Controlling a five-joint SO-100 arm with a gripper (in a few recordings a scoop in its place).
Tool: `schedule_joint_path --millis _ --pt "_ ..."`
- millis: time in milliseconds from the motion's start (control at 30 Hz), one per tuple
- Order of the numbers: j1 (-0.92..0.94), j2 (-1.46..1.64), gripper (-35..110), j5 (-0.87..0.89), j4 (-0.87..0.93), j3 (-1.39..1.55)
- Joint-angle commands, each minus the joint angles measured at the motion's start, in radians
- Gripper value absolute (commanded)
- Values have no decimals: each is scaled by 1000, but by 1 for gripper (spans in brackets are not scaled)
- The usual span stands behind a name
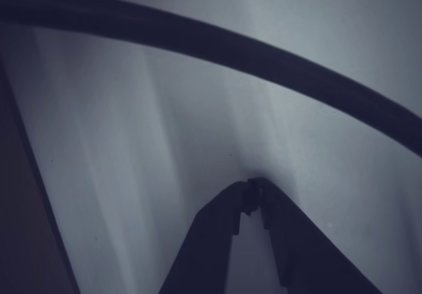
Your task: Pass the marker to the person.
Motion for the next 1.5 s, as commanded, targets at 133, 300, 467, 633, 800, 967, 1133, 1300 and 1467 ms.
schedule_joint_path --millis 133,300,467,633,800,967,1133,1300,1467 --pt "-6 9 -5 0 0 23" --pt "3 -2 -5 0 -17 23" --pt "20 -83 -5 69 -121 -29" --pt "-5 -468 2 244 -253 -327" --pt "-29 -902 2 557 -302 -756" --pt "14 -1244 13 920 -169 -1131" --pt "101 -1675 17 1095 5 -1439" --pt "133 -1973 26 1273 58 -1568" --pt "123 -2095 26 1351 104 -1660"
